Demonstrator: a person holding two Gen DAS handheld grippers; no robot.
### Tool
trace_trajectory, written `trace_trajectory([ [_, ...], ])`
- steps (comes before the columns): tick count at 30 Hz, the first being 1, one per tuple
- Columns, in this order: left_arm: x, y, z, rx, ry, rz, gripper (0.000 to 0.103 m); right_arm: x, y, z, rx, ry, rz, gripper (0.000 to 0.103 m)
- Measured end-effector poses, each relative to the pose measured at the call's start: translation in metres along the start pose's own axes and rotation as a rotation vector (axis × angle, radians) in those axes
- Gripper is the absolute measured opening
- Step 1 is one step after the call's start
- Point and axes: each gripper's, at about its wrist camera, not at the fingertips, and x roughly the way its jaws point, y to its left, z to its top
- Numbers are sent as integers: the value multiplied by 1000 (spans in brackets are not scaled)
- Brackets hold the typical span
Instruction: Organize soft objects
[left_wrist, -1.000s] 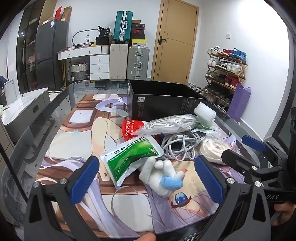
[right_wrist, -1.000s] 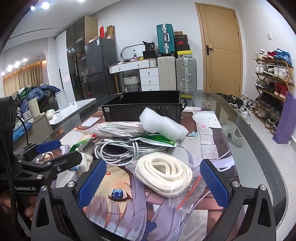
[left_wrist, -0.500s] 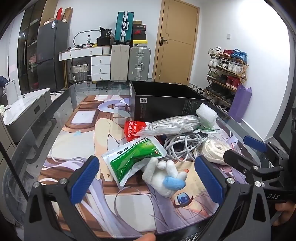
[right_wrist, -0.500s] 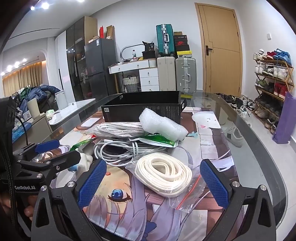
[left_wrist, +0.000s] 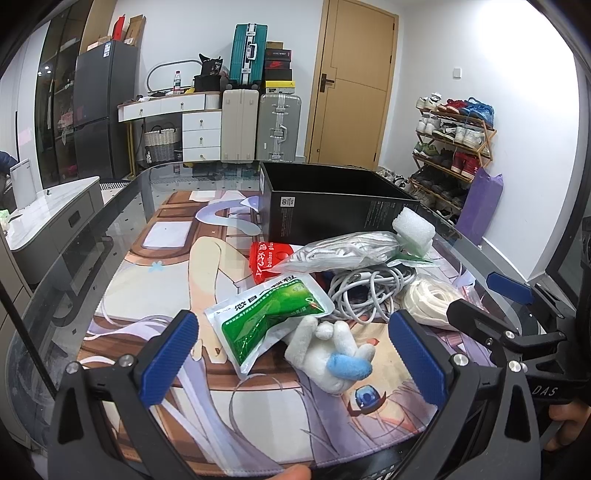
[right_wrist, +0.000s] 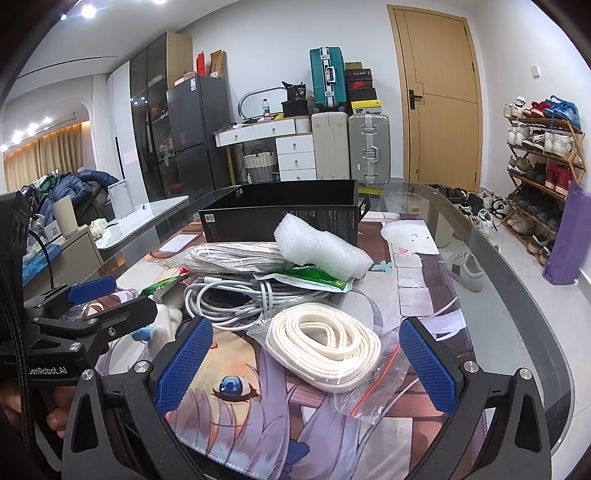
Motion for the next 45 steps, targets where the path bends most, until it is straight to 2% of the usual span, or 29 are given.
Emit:
trace_trajectory([
  [15,0,4,3,-13,2,-5,103,7,-4,-2,8,23,-5,103],
  [27,8,24,3,-44,17,-3,103,12,-3,0,10,54,-12,103],
  [45,8,19,1,-29,22,1,103,22,-11,0,33,91,-27,103],
])
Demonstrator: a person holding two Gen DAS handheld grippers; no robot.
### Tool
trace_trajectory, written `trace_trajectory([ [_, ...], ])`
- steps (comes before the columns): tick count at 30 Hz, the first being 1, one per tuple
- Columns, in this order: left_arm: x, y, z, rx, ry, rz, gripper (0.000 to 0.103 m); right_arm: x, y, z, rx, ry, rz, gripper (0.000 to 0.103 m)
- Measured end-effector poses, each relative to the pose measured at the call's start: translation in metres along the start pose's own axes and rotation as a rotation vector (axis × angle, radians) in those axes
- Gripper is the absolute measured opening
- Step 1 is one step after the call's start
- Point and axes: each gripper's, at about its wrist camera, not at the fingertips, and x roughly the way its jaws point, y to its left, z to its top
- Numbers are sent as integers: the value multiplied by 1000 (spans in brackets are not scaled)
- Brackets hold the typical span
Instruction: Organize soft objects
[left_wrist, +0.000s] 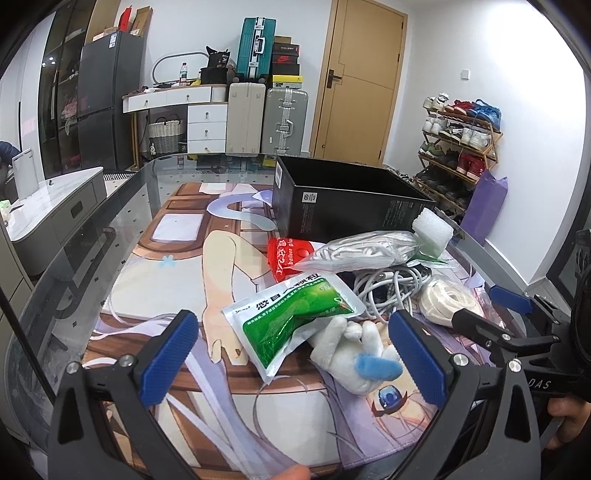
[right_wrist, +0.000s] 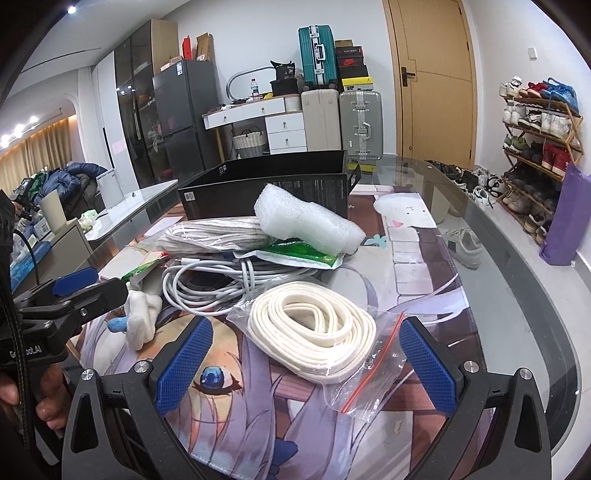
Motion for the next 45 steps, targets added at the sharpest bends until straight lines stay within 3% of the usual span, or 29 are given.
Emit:
trace_trajectory([
  [23,0,-4,0,12,-4,10,103,17,-12,23,1,36,56,103],
  [37,0,-4,-1,15,6,8,103,40,1,17,-56,158,105,102],
  [45,-1,-6,-2,19,6,5,103,41,-6,17,-18,161,81,103],
])
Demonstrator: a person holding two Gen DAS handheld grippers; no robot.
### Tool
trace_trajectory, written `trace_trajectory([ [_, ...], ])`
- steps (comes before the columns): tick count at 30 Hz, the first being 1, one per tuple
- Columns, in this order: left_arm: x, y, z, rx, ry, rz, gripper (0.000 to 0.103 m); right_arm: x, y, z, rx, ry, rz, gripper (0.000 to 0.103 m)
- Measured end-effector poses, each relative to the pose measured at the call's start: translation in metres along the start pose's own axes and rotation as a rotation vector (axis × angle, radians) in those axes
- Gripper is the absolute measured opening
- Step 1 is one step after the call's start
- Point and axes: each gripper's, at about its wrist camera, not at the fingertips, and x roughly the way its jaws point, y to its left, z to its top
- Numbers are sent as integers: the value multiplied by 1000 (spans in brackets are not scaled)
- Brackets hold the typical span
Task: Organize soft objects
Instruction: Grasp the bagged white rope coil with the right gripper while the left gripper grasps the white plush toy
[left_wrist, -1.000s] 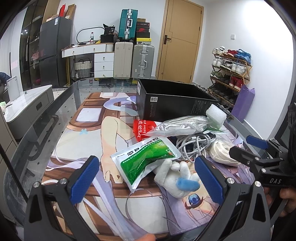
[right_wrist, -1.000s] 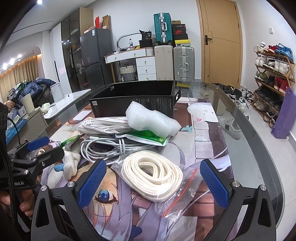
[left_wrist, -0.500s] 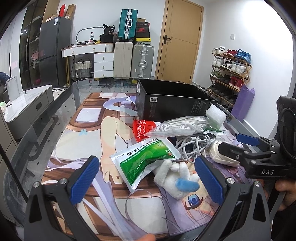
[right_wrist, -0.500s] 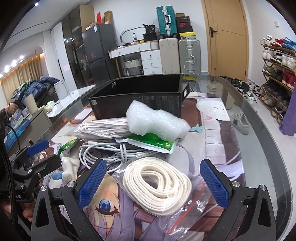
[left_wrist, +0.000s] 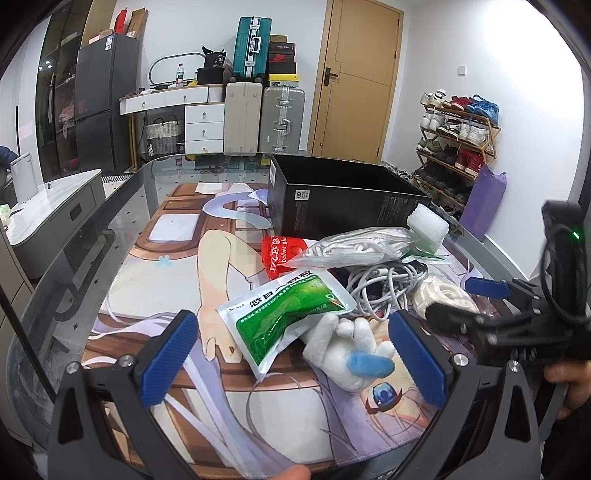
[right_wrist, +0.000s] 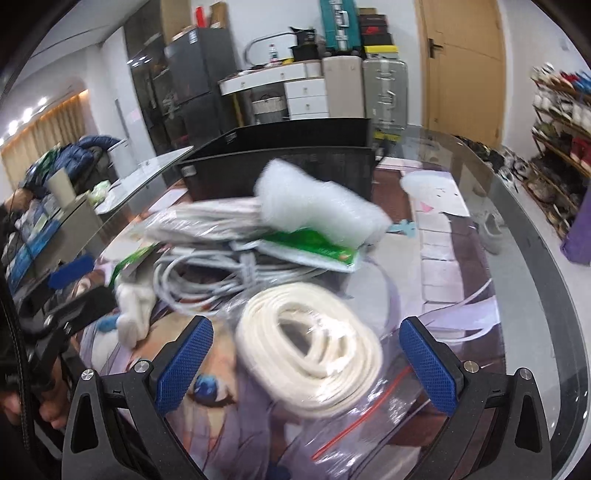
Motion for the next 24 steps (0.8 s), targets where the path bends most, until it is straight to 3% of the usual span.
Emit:
trace_trajectory([
  [6,-1,0,0,-9,0,-2,103,0,-9,2,37,27,33,102],
  [12,-1,0,1,-3,5,0,103,-6,8,-9,-34,21,43,102],
  [14,-3,-1,2,2,7,0,103,-5,11,-10,-48,20,27,96],
  [16,-4,-2,3,6,7,-1,103,-6,13,-10,-58,7,12,78],
  [20,-8,-5,2,14,7,0,103,-8,15,-13,-67,-4,12,71],
  [24,-12,-8,0,23,8,2,103,-16,21,-20,-66,-27,24,50],
])
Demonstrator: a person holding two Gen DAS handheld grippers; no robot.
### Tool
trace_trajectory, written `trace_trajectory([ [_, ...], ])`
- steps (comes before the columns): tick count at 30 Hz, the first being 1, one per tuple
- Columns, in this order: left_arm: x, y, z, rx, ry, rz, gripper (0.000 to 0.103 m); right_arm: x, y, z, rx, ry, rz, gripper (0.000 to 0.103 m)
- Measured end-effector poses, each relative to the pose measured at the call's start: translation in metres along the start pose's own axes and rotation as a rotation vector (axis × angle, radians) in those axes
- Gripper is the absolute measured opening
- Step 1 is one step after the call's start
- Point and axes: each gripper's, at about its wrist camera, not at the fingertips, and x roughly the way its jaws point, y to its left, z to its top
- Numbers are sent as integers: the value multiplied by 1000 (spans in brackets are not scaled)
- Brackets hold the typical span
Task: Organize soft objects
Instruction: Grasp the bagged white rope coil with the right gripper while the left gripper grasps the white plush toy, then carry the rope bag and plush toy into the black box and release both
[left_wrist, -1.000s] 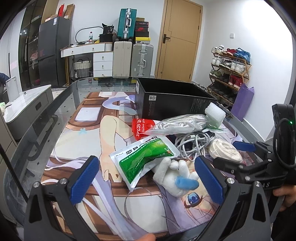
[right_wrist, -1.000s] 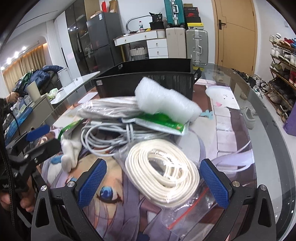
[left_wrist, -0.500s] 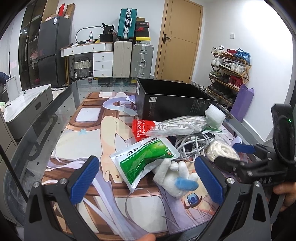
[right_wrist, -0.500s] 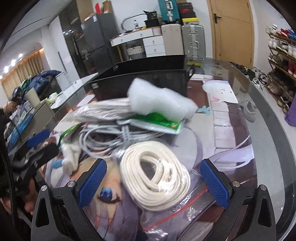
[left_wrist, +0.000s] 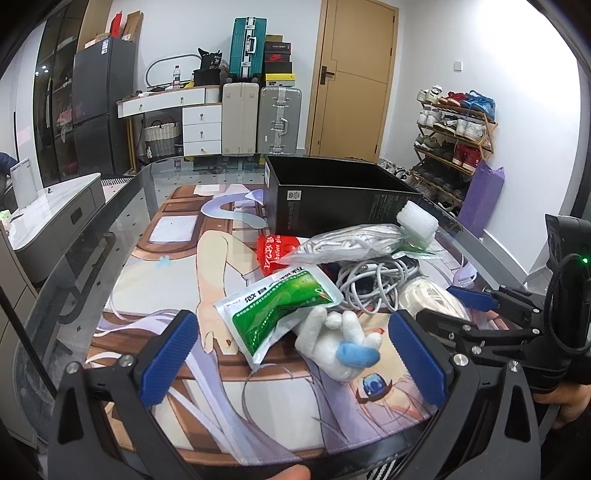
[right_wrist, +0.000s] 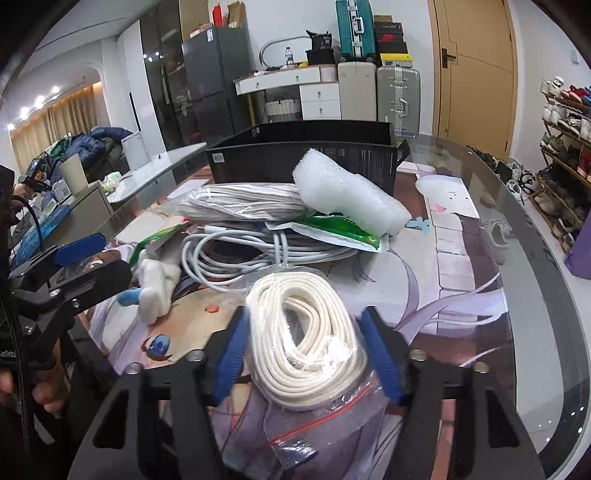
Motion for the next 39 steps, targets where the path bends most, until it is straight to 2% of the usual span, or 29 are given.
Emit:
trace_trajectory([
  [1,-1,-1,-1,2,0,1,103,-2,0,-1,7,-11,4,44],
  [4,-3,-4,-3,8,3,2,103,-8,1,0,19,-38,23,38],
  [13,-4,-15,-10,9,14,-45,103,-39,5,0,64,-180,60,38],
  [15,-3,-18,-11,25,18,-35,100,-42,4,0,74,-196,59,38],
  [16,-5,-19,-12,29,3,-20,94,-44,4,0,81,-206,59,38],
  [19,-7,-21,-14,35,-11,-45,90,-47,2,1,89,-216,59,38],
  [20,-8,-22,-15,44,-18,-43,86,-48,0,0,93,-217,58,38],
  [22,-7,-24,-17,60,-24,-30,83,-48,-1,0,101,-214,60,38],
  [28,6,-31,-21,82,24,-45,64,-47,-3,-1,102,-216,62,38],
  [32,14,-35,-22,102,53,-15,63,-47,-3,-3,103,-211,56,38],
  [34,17,-34,-21,91,70,-33,63,-48,-3,-3,106,-209,56,38],
  [39,25,-33,-19,81,88,-19,63,-48,-2,-3,106,-211,55,38],
])
